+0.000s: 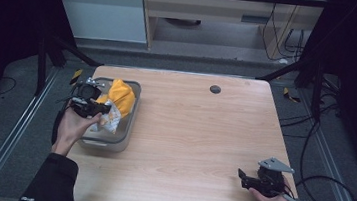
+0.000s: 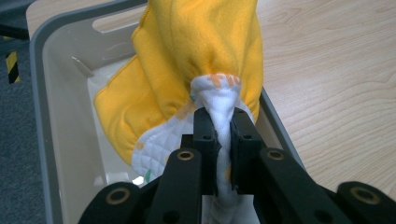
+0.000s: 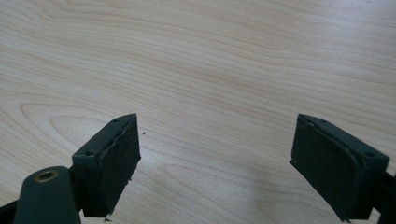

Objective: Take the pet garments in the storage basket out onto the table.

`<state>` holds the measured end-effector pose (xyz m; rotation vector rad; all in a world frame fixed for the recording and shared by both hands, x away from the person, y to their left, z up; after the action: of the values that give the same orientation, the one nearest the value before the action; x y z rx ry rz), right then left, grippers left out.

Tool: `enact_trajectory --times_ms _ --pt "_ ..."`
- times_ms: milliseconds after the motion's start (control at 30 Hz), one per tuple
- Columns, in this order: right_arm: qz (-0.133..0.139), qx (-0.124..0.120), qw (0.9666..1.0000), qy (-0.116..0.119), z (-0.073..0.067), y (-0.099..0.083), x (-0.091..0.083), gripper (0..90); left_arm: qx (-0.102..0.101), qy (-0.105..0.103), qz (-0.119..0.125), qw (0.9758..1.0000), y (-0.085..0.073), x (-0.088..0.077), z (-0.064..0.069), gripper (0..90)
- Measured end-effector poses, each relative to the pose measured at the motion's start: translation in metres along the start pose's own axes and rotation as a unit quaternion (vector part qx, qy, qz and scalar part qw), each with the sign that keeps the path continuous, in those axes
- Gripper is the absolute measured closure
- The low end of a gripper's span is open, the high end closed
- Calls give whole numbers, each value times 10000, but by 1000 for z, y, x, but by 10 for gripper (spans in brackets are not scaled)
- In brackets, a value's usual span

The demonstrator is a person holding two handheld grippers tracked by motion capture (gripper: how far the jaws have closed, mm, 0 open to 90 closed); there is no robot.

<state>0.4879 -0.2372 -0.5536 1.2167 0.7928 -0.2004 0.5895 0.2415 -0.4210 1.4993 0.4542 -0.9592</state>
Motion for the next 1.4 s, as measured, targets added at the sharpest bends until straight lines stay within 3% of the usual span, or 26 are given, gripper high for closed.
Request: enact_trajectory --times_ms 467,767,1067,1400 --pt "12 -6 10000 0 0 0 0 153 126 -25 29 9999 5 -16 1 834" --pt "18 4 10000 2 0 0 -1 153 241 -145 -17 9996 6 -24 10 833" --pt "41 15 10000 2 1 1 -1 153 423 -331 64 9985 9 -36 25 833" --pt "79 -4 10000 -8 1 2 -2 152 791 -570 153 9951 15 -50 56 833"
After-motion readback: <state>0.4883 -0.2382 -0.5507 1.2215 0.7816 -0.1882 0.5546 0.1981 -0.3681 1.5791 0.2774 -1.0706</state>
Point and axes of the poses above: each handheld gripper's, and its own axes: x roughly forward along the jaws, y roughly out of its top, z roughly to its right, the point moved 10 cm from there along x, roughly forward along the jaws, and after that the axes turned 9 degrees about -x, right-handed, at the moved point
